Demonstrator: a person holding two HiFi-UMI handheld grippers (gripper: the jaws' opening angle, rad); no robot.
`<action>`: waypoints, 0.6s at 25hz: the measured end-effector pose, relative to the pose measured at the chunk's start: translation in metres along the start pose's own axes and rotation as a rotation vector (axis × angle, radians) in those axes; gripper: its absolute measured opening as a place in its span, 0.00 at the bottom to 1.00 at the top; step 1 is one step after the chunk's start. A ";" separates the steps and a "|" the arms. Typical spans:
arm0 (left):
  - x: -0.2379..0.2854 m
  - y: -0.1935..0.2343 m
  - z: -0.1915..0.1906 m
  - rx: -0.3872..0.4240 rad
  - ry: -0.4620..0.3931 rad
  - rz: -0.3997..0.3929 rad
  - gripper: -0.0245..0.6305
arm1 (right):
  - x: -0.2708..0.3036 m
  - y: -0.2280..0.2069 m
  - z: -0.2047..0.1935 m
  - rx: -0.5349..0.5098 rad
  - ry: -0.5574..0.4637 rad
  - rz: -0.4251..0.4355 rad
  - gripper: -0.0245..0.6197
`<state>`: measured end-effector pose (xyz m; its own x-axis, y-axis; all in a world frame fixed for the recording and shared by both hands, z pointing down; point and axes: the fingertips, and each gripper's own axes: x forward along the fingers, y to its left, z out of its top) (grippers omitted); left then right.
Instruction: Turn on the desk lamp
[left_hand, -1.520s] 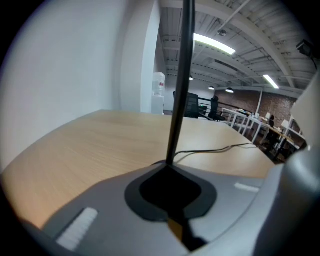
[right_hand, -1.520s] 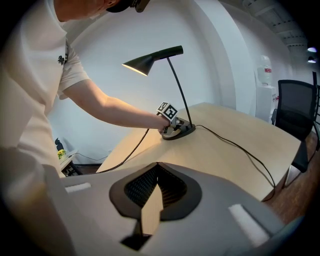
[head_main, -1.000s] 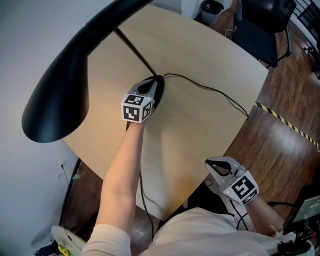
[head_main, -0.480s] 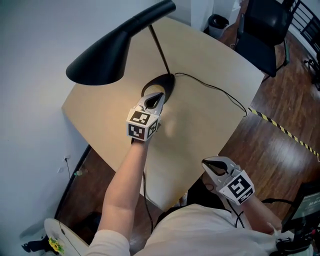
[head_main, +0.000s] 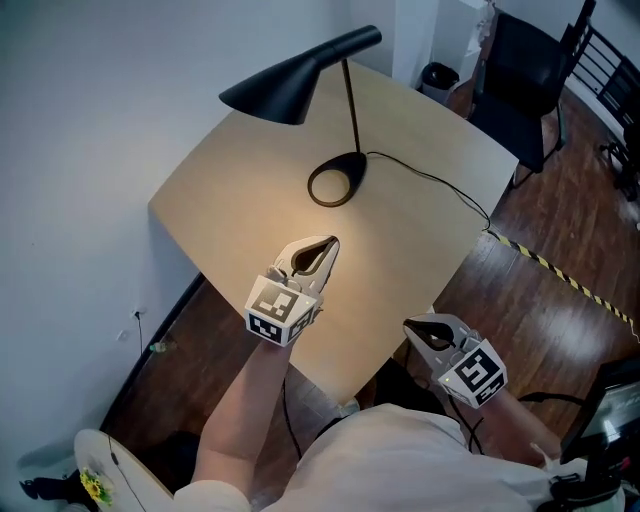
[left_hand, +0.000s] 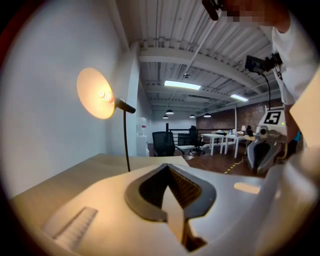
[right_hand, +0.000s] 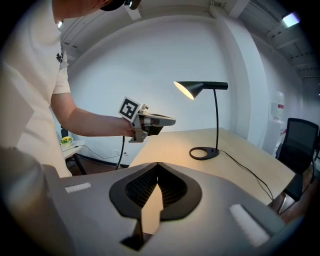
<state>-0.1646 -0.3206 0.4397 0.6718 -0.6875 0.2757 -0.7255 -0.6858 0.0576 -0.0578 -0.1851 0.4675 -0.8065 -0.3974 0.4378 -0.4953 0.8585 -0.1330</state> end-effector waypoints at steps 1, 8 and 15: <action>-0.017 -0.009 0.005 0.000 -0.020 0.001 0.06 | -0.002 0.007 0.000 -0.012 0.000 -0.010 0.04; -0.125 -0.074 0.001 0.010 -0.079 -0.020 0.06 | -0.021 0.071 0.008 -0.070 -0.040 -0.043 0.04; -0.225 -0.144 -0.009 0.010 -0.079 -0.112 0.06 | -0.055 0.142 0.001 -0.049 -0.045 -0.102 0.04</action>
<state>-0.2128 -0.0648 0.3782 0.7581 -0.6232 0.1919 -0.6444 -0.7611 0.0737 -0.0847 -0.0414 0.4236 -0.7671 -0.4968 0.4059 -0.5598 0.8274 -0.0454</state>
